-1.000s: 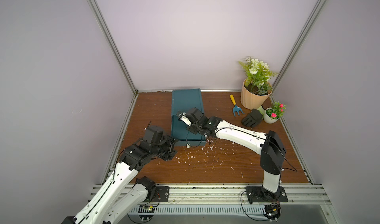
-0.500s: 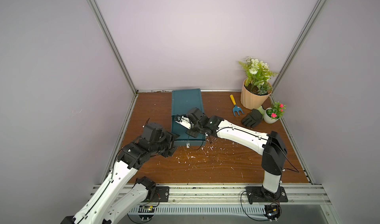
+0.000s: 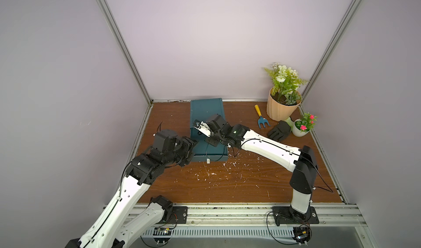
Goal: Take the keys out of the drawer
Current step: Pick up the key from the drawer.
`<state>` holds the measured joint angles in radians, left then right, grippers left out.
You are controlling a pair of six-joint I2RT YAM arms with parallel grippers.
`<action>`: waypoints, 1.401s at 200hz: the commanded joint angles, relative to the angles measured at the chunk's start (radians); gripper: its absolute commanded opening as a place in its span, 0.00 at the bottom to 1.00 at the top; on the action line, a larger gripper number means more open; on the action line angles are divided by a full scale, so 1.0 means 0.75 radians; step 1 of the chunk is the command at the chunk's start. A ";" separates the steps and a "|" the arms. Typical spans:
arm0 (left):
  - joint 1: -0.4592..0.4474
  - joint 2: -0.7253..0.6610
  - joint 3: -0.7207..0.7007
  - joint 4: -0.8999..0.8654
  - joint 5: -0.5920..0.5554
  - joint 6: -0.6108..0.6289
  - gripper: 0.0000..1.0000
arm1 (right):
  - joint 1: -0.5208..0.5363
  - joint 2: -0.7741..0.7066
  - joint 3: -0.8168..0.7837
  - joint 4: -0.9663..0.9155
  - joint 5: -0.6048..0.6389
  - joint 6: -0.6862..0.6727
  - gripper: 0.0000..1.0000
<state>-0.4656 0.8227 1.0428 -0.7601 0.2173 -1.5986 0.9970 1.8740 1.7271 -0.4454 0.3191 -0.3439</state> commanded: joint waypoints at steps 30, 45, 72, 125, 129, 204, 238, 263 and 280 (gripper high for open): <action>0.013 -0.103 -0.003 -0.068 -0.101 0.022 0.61 | -0.007 0.019 -0.005 0.111 0.128 -0.033 0.01; 0.013 -0.126 -0.014 -0.081 -0.106 0.005 0.60 | -0.007 0.039 -0.012 0.111 0.142 -0.029 0.01; 0.013 -0.140 -0.010 -0.092 -0.115 0.001 0.60 | -0.008 0.067 -0.038 0.116 0.148 -0.024 0.02; 0.012 -0.143 0.003 -0.101 -0.126 0.014 0.60 | -0.010 0.092 -0.087 0.120 0.136 -0.010 0.02; 0.014 -0.145 0.003 -0.101 -0.126 0.014 0.60 | -0.010 0.090 -0.087 0.111 0.125 -0.007 0.02; 0.013 -0.136 -0.012 -0.092 -0.128 0.014 0.61 | -0.023 0.013 -0.071 -0.066 -0.303 -0.012 0.01; 0.015 -0.135 -0.022 -0.068 -0.124 0.016 0.61 | -0.024 0.025 0.010 -0.122 -0.346 -0.005 0.01; 0.019 -0.136 -0.026 -0.051 -0.126 0.028 0.61 | -0.034 0.029 0.131 -0.132 -0.323 0.011 0.04; 0.022 -0.136 -0.032 -0.036 -0.126 0.042 0.61 | -0.044 0.039 0.220 -0.151 -0.323 0.027 0.10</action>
<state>-0.4625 0.7219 1.0306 -0.8093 0.1333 -1.5932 0.9752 1.9182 1.7832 -0.5358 0.0978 -0.3496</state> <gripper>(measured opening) 0.609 0.074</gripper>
